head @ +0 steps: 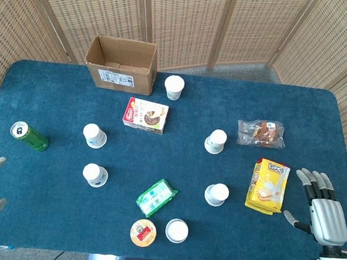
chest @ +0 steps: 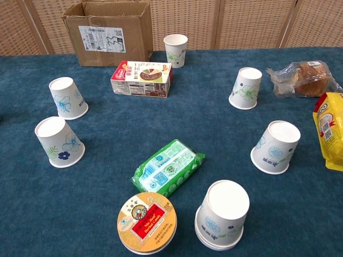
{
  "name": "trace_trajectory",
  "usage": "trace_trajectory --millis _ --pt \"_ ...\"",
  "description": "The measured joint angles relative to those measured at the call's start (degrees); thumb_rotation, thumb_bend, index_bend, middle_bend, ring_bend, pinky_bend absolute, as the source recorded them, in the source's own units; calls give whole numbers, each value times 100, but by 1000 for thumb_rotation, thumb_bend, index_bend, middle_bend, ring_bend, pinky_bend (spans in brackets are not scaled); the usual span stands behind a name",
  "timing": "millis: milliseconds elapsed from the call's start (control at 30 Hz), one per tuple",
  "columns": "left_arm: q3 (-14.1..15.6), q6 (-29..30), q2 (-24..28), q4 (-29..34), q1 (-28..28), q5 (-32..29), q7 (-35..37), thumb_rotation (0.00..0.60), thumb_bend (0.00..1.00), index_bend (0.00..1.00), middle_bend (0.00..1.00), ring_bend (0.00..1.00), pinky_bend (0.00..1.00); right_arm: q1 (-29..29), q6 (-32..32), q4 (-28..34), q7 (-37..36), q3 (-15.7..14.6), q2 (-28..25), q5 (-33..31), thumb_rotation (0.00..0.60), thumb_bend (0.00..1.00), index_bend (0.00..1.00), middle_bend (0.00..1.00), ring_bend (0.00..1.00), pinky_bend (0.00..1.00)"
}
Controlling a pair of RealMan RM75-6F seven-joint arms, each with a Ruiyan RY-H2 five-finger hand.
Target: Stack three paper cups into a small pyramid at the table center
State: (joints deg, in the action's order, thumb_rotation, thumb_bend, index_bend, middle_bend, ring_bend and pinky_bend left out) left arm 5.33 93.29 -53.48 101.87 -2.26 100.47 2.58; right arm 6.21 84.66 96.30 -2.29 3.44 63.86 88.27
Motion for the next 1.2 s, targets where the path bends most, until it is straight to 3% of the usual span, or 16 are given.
trace_trajectory --millis 567,933,1200 --pt "-15 -80 36 35 35 -84 56 600 371 0 0 0 0 73 -271 179 -270 -124 -61 99 600 237 85 0 0 0" --pt "-30 -134 73 81 53 -172 110 600 371 0 0 0 0 872 -1615 632 -699 -317 -347 474 600 234 85 0 0 0" --pt "-66 -220 59 96 81 -292 86 600 371 0 0 0 0 1461 -2392 747 -410 -285 -182 430 600 234 84 0 0 0"
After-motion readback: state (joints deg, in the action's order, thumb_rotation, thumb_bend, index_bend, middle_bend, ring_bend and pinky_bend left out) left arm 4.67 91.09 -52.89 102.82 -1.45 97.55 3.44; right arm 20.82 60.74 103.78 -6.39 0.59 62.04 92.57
